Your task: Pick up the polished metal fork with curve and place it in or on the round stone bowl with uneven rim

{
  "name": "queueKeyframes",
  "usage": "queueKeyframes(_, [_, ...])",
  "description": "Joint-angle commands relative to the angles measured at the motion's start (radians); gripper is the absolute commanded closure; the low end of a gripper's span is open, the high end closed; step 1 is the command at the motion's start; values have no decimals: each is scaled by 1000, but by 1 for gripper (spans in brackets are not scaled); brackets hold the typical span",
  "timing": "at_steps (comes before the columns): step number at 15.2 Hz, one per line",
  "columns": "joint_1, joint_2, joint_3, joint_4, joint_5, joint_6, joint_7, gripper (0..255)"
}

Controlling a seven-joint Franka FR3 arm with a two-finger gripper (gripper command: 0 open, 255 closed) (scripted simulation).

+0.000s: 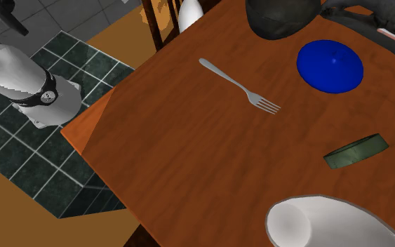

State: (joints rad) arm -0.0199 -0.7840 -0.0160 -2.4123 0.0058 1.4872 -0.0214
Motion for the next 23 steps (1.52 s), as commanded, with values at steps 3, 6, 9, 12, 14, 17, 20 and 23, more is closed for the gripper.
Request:
queueKeyframes(3, [10,27,33,-20,28,61,43,0])
queueKeyframes(6, [24,80,83,-39,65,154,107,0])
queueKeyframes(9, [37,147,132,-44,95,249,168,0])
queueKeyframes(12, [47,225,181,-36,117,342,230,0])
queueKeyframes(14, [52,283,213,-24,126,402,271,0])
queueKeyframes(17, [55,377,260,7,128,489,335,0])
queueKeyframes(20, [55,479,304,50,114,568,404,0])
queueKeyframes(23, [54,587,343,106,83,638,479,0])
